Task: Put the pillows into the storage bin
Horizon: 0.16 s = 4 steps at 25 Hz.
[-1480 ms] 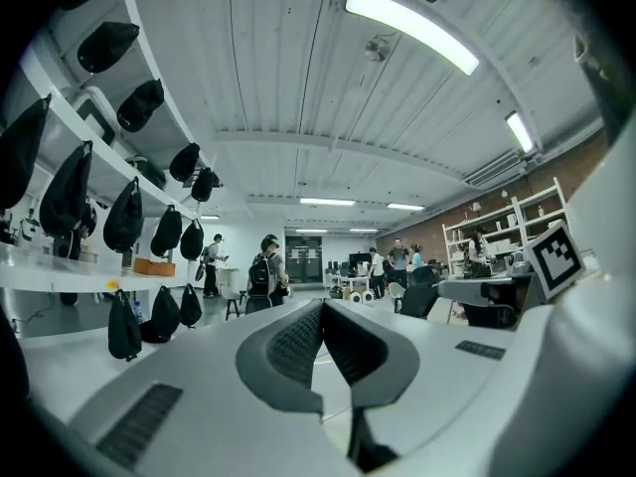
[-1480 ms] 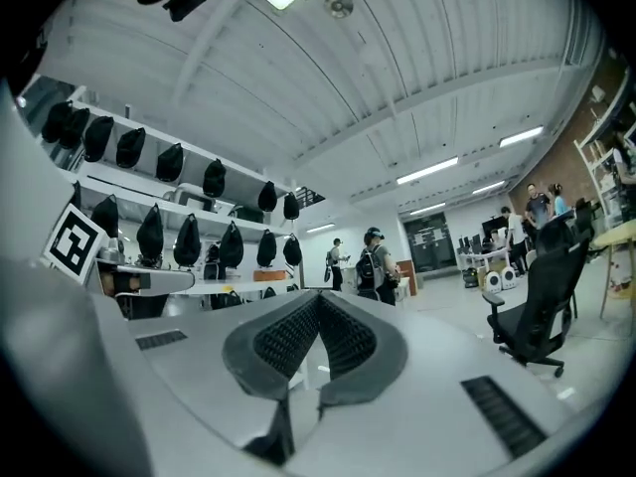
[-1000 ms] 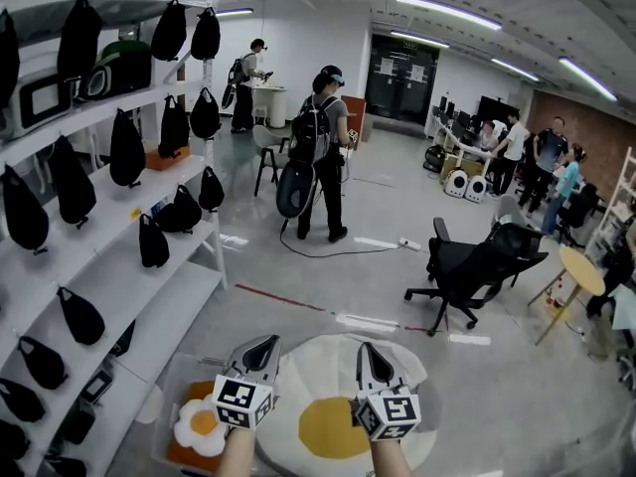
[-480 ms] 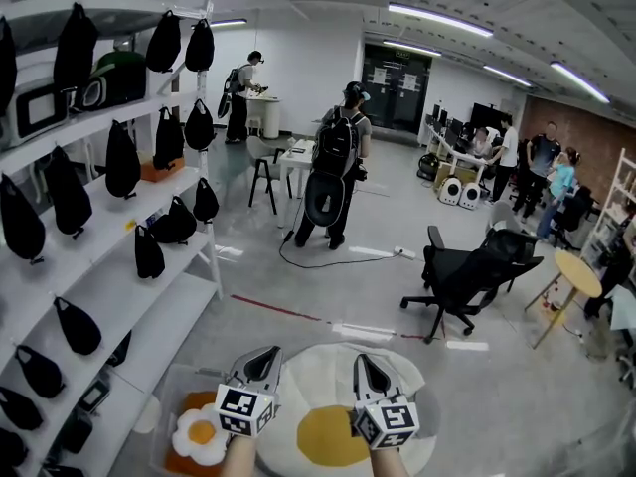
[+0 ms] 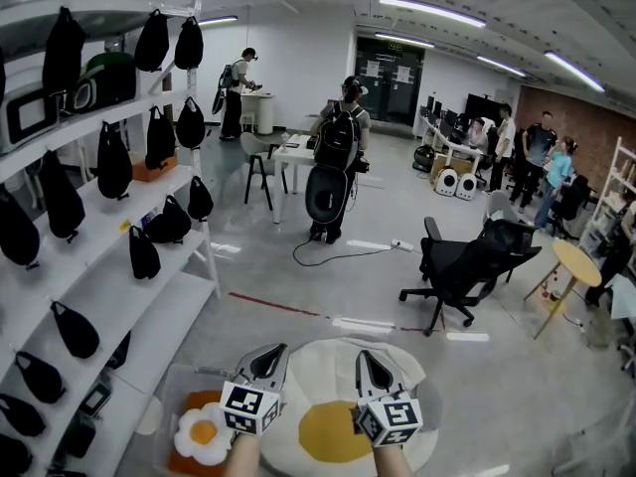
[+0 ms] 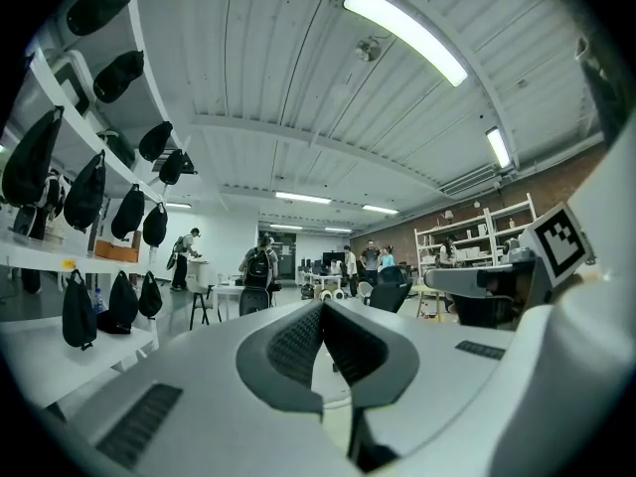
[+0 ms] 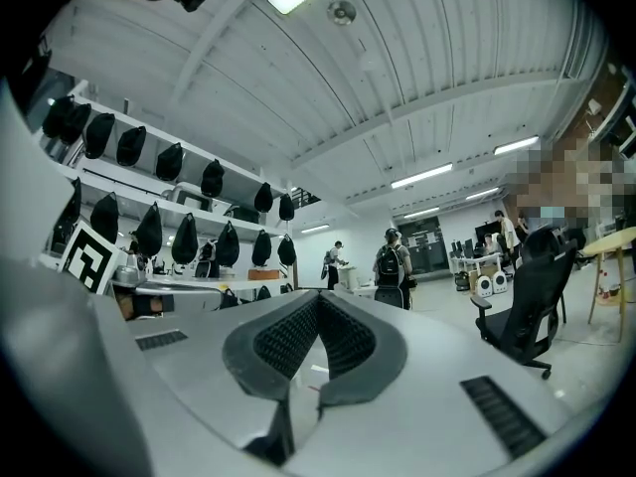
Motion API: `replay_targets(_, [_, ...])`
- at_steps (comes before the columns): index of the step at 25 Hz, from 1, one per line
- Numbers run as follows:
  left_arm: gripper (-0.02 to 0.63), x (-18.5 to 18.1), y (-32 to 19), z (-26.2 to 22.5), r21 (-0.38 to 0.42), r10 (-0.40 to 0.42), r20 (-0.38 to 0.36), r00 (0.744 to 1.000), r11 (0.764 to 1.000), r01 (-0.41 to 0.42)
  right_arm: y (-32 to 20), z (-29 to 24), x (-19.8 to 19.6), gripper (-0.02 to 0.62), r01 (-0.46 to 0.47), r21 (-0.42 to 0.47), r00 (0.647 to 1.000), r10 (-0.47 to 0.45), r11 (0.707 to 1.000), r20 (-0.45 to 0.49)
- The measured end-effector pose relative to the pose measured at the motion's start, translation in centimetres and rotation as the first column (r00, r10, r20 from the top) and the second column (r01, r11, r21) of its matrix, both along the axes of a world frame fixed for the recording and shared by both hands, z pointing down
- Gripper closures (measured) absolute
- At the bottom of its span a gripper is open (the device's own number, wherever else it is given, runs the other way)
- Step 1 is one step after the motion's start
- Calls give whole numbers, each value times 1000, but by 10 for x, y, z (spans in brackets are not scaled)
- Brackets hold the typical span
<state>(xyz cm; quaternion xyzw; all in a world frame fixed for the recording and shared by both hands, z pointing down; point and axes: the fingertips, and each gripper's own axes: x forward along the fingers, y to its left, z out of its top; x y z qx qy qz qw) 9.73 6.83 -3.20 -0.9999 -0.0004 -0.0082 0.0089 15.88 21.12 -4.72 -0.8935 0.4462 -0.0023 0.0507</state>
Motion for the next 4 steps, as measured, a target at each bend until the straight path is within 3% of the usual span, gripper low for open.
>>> replay_targets(4, [584,3,2,1,-1,3,4,1000,1000,-3,1,-1,2,594,0,5,1000,0,1000,2])
